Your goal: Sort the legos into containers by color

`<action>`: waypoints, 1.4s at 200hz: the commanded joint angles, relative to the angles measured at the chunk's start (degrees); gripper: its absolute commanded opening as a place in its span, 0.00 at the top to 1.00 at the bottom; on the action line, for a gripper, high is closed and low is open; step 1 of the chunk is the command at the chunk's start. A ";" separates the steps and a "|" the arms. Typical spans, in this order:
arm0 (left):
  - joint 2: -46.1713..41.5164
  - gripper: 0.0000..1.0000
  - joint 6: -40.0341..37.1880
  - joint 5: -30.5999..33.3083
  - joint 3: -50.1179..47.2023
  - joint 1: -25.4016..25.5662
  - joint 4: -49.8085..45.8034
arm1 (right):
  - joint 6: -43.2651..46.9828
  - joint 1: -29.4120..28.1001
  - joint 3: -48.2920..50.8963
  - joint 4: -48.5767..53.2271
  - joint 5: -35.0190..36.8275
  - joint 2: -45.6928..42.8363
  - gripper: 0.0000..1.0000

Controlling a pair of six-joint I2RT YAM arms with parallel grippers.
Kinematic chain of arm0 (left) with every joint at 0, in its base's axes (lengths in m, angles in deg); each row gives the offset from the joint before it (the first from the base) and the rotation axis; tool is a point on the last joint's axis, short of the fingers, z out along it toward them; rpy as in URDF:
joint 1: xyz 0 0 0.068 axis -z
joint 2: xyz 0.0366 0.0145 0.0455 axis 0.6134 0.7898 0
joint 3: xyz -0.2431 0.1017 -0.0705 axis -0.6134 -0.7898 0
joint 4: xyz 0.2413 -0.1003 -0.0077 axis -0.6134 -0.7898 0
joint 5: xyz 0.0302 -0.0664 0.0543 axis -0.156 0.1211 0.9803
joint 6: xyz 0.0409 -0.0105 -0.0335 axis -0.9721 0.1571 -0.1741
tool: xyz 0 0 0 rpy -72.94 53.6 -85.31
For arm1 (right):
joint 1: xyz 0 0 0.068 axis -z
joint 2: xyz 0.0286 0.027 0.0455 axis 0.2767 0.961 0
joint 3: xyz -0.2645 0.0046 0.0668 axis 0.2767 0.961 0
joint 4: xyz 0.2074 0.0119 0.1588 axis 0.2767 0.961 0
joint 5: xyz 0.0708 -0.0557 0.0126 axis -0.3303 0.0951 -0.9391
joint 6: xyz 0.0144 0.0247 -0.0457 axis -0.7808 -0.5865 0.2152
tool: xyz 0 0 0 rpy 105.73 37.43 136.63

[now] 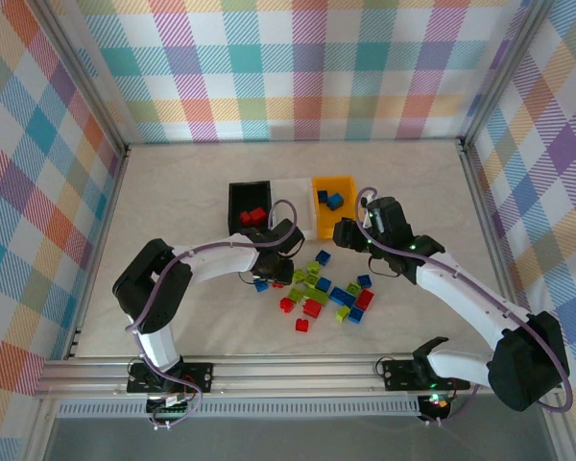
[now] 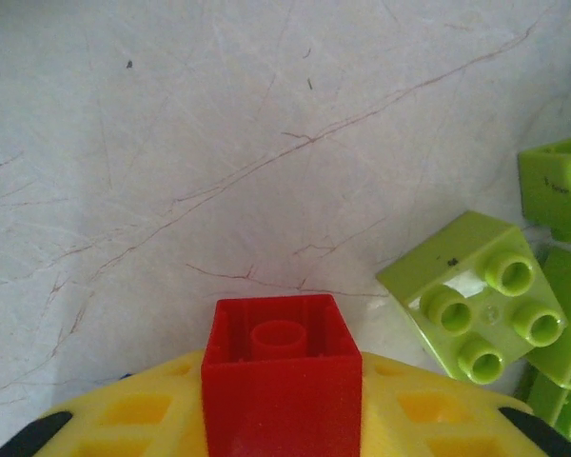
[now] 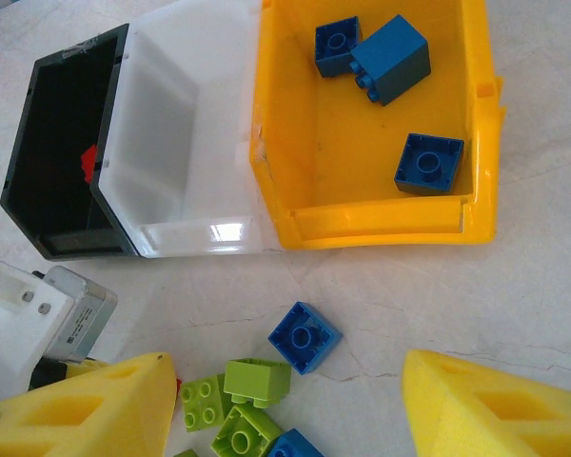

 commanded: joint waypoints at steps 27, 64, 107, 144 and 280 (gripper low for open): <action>-4.68 0.71 1.53 2.11 0.55 0.36 -1.98 | -0.87 0.32 0.41 -1.38 -0.61 -0.45 0.35; -13.01 0.70 2.84 7.14 1.87 -3.01 -3.03 | -0.98 0.38 0.50 -1.81 -1.04 -0.95 0.35; -10.55 0.68 1.81 11.79 9.85 -13.23 -3.22 | -1.06 0.40 0.49 -2.14 -1.33 -0.75 0.35; -0.77 0.68 0.64 11.75 18.72 -18.62 -2.44 | -0.26 0.40 0.68 -1.31 -2.30 -0.92 0.34; -5.13 0.10 4.60 1.14 20.11 -19.46 0.24 | 6.17 -5.33 1.07 3.25 -17.08 3.07 0.27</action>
